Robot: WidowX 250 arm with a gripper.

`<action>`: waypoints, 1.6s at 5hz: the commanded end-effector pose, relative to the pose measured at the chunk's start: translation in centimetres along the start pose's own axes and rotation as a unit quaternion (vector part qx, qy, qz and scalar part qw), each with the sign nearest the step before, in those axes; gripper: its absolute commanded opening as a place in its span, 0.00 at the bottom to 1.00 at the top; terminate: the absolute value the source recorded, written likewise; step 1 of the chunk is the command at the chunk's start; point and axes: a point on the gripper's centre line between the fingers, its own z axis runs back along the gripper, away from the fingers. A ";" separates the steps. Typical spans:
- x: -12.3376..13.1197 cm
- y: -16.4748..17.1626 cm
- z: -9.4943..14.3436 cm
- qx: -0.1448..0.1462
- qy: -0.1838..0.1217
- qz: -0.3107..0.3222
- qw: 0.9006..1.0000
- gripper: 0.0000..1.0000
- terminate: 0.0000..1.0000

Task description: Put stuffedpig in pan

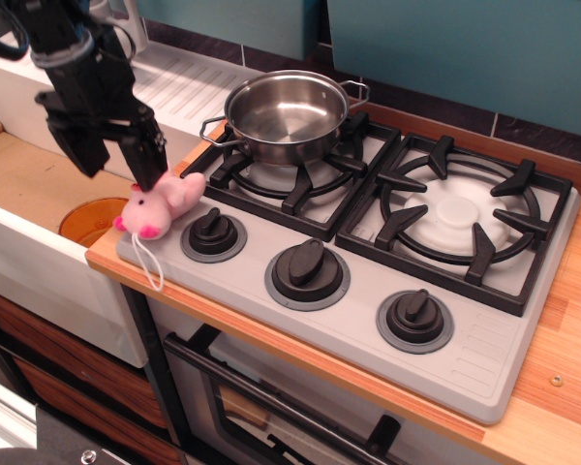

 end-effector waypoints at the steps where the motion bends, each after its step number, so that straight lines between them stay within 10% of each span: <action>1: 0.7 -0.5 -0.9 0.001 -0.021 -0.009 1.000 1.00 0.00; 5: -0.6 -2.4 -4.3 -0.011 -0.027 -0.005 1.000 1.00 0.00; 6: -0.4 -2.9 -4.6 -0.006 -0.026 0.002 1.000 0.00 0.00; 8: 1.2 -2.8 -4.6 0.009 -0.017 -0.010 1.000 0.00 0.00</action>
